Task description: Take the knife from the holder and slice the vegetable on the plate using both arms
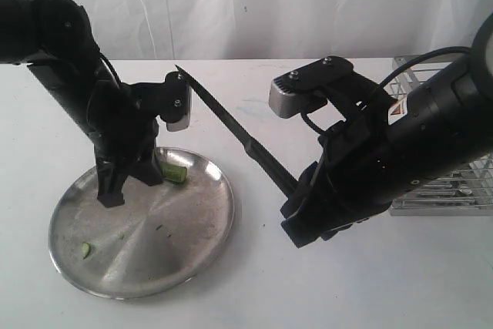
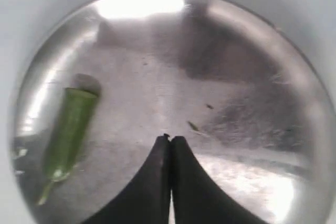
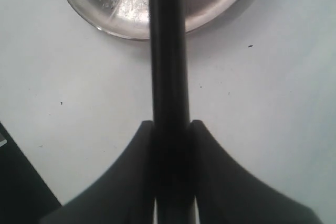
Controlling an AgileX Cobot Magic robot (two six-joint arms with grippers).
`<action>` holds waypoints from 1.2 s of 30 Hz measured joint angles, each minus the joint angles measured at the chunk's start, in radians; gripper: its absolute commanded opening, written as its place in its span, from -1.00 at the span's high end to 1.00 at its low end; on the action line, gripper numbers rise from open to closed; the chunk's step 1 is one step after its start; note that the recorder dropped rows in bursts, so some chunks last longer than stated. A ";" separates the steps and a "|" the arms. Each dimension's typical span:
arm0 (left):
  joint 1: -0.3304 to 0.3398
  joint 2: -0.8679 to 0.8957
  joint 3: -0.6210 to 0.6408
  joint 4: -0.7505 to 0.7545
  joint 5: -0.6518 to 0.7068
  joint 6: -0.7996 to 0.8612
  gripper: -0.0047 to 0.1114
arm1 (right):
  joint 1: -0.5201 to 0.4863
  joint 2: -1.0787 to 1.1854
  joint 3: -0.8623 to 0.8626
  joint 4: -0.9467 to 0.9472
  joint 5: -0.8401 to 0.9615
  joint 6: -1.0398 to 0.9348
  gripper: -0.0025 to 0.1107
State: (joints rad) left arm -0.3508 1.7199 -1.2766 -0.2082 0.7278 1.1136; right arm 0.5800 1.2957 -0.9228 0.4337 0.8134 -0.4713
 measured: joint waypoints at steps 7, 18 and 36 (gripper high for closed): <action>0.000 0.055 -0.007 0.041 -0.087 0.397 0.13 | 0.000 0.000 0.000 0.000 0.000 0.000 0.96; 0.011 0.204 -0.007 0.058 -0.379 0.390 -0.08 | 0.000 0.000 0.000 0.000 0.006 0.000 0.96; 0.082 0.231 -0.017 0.070 -0.380 0.224 0.92 | 0.000 0.000 0.000 0.000 0.014 0.000 0.96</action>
State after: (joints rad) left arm -0.2686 1.9513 -1.2937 -0.1380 0.3483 1.3375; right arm 0.5800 1.2957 -0.9228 0.4337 0.8270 -0.4713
